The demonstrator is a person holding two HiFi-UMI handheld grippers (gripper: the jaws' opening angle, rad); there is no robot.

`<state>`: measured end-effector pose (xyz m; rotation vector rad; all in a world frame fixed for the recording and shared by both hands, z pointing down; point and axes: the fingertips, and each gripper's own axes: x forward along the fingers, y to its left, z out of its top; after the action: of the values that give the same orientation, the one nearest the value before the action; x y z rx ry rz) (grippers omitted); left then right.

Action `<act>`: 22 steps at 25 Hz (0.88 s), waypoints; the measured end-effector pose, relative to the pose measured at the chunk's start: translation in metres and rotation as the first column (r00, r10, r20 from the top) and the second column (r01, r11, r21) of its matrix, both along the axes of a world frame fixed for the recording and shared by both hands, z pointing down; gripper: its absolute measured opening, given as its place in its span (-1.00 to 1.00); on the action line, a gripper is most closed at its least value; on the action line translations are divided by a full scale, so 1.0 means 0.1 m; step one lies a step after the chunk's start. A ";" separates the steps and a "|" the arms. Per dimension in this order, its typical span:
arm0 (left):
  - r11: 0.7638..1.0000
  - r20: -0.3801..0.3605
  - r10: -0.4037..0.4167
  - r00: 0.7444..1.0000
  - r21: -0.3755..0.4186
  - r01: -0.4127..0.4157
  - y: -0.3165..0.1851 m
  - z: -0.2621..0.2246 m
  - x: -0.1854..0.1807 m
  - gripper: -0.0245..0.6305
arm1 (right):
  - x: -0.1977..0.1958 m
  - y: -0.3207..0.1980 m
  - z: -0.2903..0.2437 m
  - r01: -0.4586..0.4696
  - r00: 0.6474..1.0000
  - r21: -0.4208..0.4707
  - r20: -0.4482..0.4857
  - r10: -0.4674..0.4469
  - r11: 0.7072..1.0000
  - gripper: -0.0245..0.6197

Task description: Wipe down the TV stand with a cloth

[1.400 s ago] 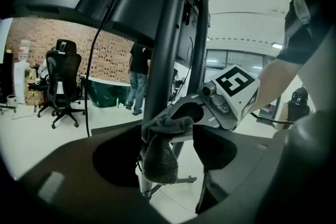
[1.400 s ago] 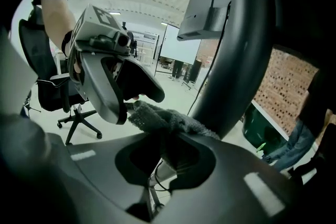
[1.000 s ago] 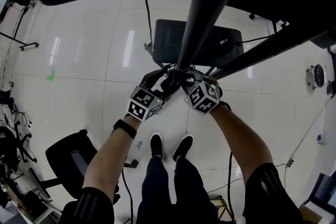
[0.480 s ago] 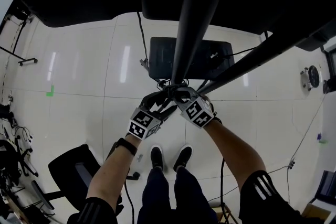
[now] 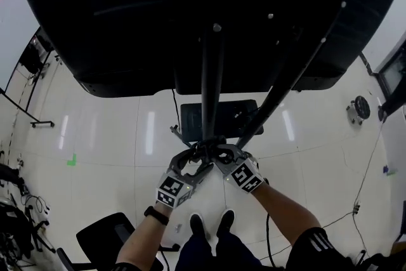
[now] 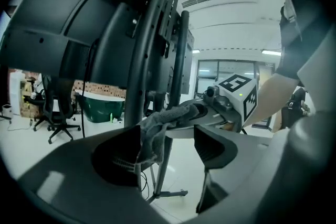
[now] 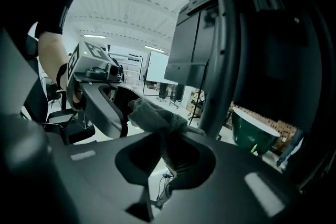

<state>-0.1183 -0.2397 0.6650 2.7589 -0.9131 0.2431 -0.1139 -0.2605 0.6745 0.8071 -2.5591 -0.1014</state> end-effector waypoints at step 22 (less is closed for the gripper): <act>0.896 -0.060 0.145 0.988 0.430 -0.106 0.61 -3.18 0.64 0.13 | 0.86 0.40 -3.71 -0.097 0.981 0.324 0.189 0.036 0.941 -0.82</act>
<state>-0.0539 -0.1791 0.3470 3.2046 -0.8486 -0.0751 -0.0278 -0.2205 0.3032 1.0708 -2.7213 -0.4704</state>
